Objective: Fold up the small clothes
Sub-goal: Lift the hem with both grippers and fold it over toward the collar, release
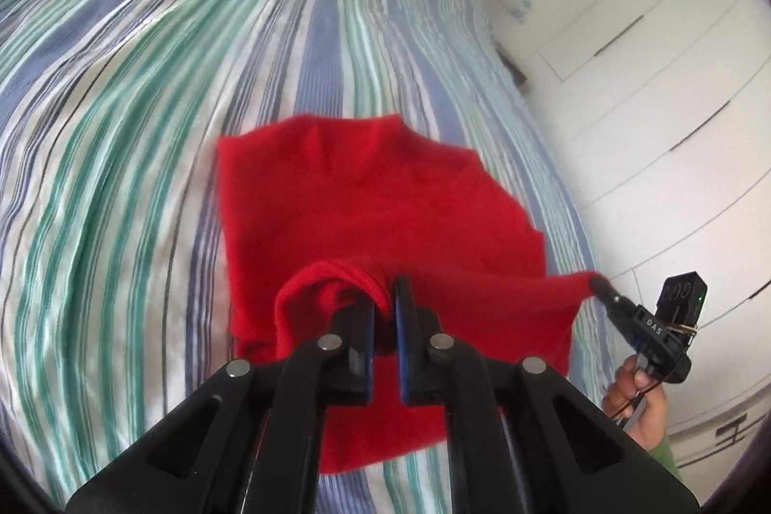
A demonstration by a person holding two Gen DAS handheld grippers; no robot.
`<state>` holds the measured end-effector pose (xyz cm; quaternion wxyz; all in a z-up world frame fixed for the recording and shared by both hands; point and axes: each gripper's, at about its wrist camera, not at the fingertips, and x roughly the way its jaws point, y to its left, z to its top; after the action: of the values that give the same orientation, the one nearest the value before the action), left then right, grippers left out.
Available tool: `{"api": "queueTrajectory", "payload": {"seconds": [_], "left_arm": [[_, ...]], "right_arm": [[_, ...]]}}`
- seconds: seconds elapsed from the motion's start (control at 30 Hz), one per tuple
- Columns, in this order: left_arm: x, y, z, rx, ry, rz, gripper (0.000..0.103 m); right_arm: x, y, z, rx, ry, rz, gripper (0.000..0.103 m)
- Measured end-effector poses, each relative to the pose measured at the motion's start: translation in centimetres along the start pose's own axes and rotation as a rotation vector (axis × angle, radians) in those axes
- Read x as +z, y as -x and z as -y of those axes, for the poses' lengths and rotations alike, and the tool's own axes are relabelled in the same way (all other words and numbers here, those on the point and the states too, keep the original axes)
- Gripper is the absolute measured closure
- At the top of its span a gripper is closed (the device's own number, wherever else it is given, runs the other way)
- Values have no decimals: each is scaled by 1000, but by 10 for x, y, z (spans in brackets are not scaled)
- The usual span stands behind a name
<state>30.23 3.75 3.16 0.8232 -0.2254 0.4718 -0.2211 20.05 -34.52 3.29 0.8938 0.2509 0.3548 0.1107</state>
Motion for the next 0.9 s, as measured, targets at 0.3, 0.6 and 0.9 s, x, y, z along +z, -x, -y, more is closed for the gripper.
{"api": "queueTrajectory", "payload": {"seconds": [0.3,0.6,0.9], "left_arm": [[82,-82,-27,187,37,-13,77],[70,-30,-36,139,9,100,28],[-8,-55,-47,379,-121,-49,17]], "right_arm": [[92,-123,37,-70,-42,-20,98],[100,-115,43,-51,-21,43,61],[-7,-83,8,39,321,-276,59]]}}
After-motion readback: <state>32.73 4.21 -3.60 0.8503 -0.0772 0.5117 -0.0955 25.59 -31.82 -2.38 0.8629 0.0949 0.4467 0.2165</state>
